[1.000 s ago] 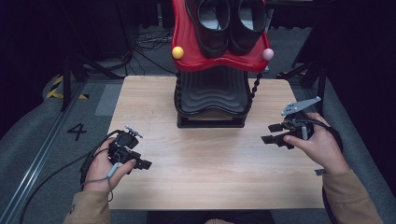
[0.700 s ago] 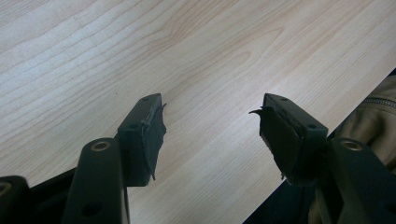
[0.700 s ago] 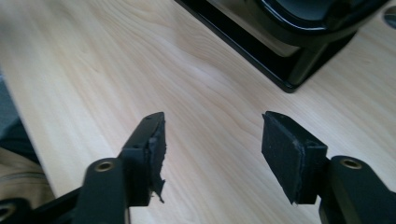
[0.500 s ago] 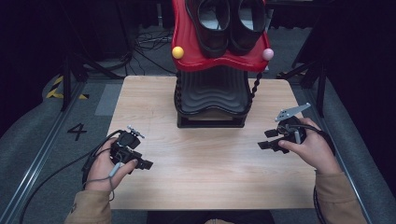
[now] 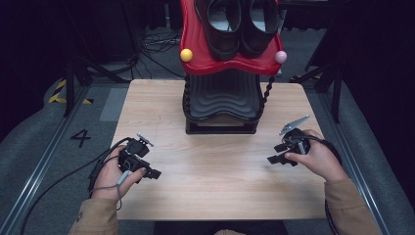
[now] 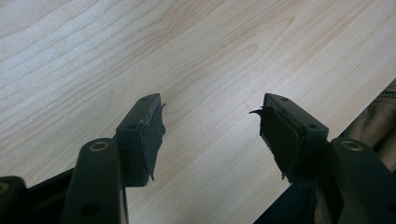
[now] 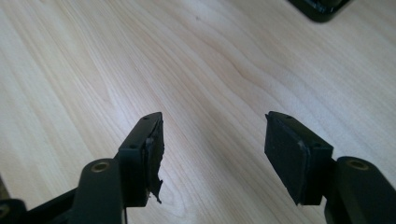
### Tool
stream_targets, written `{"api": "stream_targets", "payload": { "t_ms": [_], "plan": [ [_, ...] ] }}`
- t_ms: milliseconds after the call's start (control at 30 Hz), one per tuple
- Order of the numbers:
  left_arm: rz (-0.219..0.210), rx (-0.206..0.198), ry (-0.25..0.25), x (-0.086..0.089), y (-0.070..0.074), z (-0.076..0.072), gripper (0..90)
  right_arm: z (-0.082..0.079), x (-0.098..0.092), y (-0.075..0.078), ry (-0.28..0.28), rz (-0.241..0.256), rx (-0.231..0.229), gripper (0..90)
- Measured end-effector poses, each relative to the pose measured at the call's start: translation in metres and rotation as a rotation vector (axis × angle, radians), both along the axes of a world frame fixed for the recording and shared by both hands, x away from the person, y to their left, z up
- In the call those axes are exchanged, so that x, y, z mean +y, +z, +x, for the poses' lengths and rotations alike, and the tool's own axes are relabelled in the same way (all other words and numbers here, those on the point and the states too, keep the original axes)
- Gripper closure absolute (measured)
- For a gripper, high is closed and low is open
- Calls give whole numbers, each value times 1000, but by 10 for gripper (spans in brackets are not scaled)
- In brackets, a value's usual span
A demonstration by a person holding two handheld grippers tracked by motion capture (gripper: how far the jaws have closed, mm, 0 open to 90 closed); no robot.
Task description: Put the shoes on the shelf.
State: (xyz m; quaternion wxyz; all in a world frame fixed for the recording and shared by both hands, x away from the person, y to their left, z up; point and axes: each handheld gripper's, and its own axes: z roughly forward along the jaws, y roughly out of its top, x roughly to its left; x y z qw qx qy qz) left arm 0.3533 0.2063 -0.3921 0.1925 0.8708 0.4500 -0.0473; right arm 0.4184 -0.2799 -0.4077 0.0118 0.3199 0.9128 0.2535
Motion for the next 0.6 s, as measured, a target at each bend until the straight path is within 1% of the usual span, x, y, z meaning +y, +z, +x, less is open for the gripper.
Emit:
{"api": "stream_targets", "payload": {
  "t_ms": [33,67,100,133,200,267,333,467,500,533,600],
  "plan": [
    [-4,4,0,0,-1,0,400,1,1,-6,0,-21,9,383],
    [-5,4,4,1,-3,1,400,1,1,-6,0,-21,9,383],
    [1,8,6,2,-6,2,400,2,2,-13,4,-40,22,381],
    [5,9,9,3,-7,3,400,2,2,-13,4,-40,22,381],
    [11,22,15,4,-10,4,398,2,4,-17,8,-49,32,377],
    [20,25,14,4,-12,5,391,2,5,-21,14,-58,43,375],
    [25,36,11,3,-14,5,385,2,8,-26,26,-76,56,374],
    [26,32,4,2,-13,6,387,-1,11,-33,44,-113,74,373],
    [26,34,2,2,-12,6,389,-1,12,-33,56,-125,78,390],
    [26,35,1,2,-12,6,390,-2,12,-34,88,-147,101,439],
    [27,37,1,2,-12,6,390,-4,12,-34,135,-186,130,485]
  ]
}}
